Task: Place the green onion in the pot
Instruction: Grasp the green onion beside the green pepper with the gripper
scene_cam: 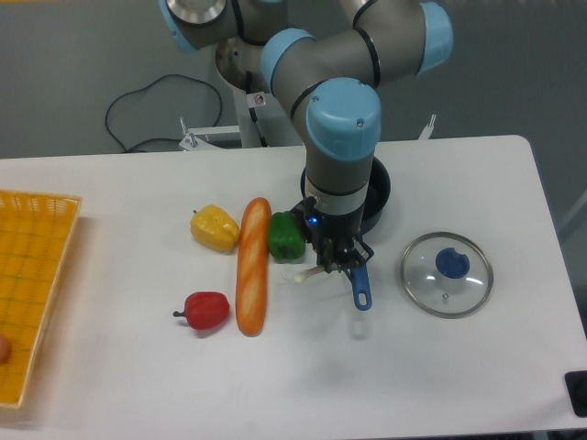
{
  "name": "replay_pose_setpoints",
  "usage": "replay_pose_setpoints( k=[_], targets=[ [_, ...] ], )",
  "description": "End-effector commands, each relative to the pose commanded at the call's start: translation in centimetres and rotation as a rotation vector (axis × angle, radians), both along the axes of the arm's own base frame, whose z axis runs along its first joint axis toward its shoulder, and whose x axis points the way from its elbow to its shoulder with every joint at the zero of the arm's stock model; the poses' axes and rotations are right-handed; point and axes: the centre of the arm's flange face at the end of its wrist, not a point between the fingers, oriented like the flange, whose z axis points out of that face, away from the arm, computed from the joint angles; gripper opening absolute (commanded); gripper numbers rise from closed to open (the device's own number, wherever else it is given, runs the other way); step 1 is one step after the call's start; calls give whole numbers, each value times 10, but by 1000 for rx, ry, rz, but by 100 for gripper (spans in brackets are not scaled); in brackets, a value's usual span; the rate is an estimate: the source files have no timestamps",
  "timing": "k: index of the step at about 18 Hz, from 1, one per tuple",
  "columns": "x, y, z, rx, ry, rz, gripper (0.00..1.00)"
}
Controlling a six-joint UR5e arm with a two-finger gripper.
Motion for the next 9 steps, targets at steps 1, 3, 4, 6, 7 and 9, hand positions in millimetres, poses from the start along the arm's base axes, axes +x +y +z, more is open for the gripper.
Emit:
replay_pose_setpoints(
  k=[1, 3, 4, 6, 7, 9],
  targets=[
    [2, 1, -1, -1, -3, 11, 23],
    [6, 3, -1, 5, -3, 6, 23],
    [7, 3, 0, 6, -5, 6, 23],
    [16, 10, 0, 7, -7, 8, 23],
    [19, 12, 1, 8, -7, 14, 23],
    [25, 14, 5, 12, -4, 11, 23]
  ],
)
